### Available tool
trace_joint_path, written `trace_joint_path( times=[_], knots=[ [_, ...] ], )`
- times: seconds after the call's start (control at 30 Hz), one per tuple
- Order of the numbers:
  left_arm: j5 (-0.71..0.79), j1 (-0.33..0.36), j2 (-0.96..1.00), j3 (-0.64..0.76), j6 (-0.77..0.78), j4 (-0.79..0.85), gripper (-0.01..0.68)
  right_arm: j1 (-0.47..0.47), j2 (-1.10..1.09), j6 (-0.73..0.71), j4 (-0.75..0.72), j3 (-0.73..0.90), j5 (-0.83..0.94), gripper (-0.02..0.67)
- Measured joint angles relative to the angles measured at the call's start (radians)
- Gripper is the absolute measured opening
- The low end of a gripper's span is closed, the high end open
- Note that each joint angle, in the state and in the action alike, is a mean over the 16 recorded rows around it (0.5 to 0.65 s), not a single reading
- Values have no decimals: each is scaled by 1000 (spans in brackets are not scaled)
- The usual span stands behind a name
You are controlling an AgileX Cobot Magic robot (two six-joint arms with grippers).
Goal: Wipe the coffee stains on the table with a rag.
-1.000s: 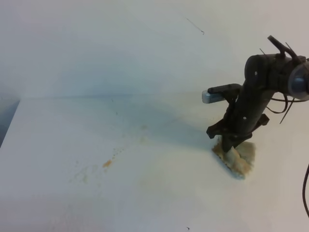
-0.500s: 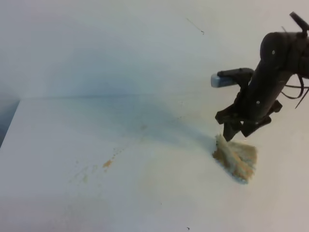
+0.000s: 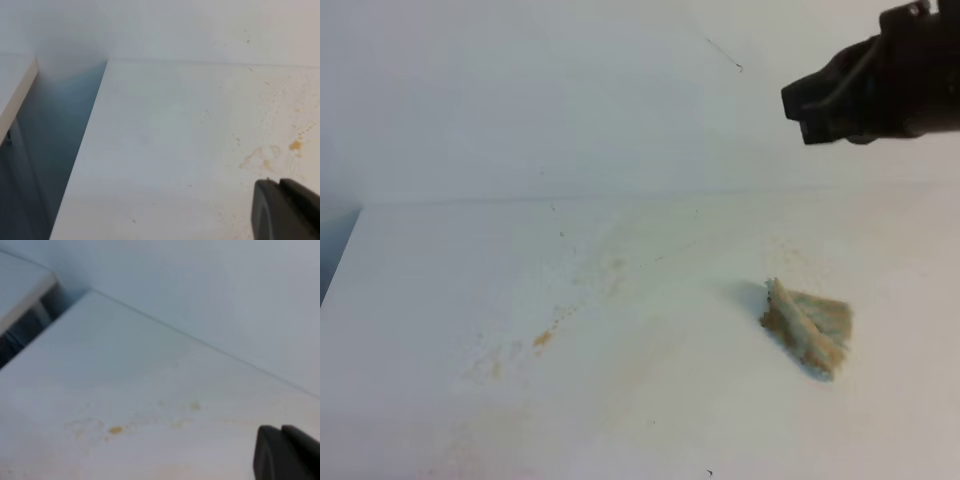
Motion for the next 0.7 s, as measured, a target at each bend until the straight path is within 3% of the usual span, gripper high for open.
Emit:
trace_joint_path(
  times=[0.3,0.7],
  knots=[
    [0,0,2,0,0,0,0,137,-414,-33,20,425,-232,3],
    [1,0,2,0,0,0,0,159,-710,-22,-27,830,-439,3]
  ],
)
